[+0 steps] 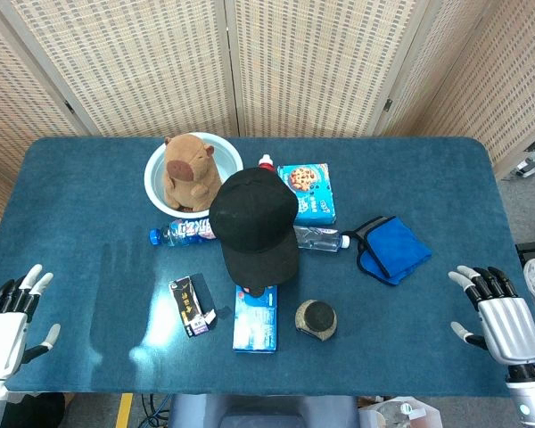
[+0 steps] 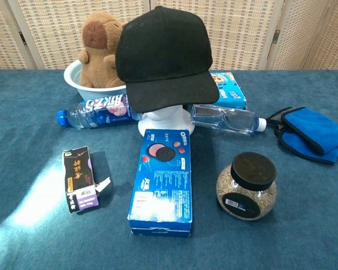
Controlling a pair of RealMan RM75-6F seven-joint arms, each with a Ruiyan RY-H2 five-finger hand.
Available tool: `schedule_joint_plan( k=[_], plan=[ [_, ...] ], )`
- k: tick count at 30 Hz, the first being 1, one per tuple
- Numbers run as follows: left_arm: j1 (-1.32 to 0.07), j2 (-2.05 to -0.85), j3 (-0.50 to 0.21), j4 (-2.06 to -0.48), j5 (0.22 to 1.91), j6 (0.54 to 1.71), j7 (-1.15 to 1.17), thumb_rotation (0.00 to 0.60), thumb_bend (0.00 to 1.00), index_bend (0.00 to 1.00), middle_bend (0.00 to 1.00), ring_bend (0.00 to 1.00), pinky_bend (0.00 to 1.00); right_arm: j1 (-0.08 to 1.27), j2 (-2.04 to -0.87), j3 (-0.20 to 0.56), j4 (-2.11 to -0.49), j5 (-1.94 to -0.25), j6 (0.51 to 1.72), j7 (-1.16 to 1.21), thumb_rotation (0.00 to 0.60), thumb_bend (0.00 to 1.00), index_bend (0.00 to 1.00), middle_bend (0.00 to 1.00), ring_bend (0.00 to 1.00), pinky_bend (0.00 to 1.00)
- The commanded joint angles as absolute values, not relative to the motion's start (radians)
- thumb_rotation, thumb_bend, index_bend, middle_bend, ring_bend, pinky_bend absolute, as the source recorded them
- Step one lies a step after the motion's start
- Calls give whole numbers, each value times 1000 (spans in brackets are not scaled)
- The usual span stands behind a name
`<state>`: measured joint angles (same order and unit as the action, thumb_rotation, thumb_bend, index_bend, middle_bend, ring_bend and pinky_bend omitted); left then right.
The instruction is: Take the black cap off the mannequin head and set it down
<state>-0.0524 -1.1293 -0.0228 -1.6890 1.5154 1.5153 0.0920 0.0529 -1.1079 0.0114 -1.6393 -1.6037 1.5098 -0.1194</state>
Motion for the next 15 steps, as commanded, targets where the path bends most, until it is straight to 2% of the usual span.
schedule_joint_plan(
  k=[1,15],
  plan=[
    [-52,-1129,-22,-1689,1516,1517,92,600,311,94,0,0,0,53,-1107,11,-1640,-1604,1510,-119,600,0,242,196,158,144],
    [-46,-1123,-19,-1697,1529,1530,90,600,311,94,0,0,0,55,-1111,9,-1628,-1630,1525,-97,600,0,242,196,158,143]
  ],
)
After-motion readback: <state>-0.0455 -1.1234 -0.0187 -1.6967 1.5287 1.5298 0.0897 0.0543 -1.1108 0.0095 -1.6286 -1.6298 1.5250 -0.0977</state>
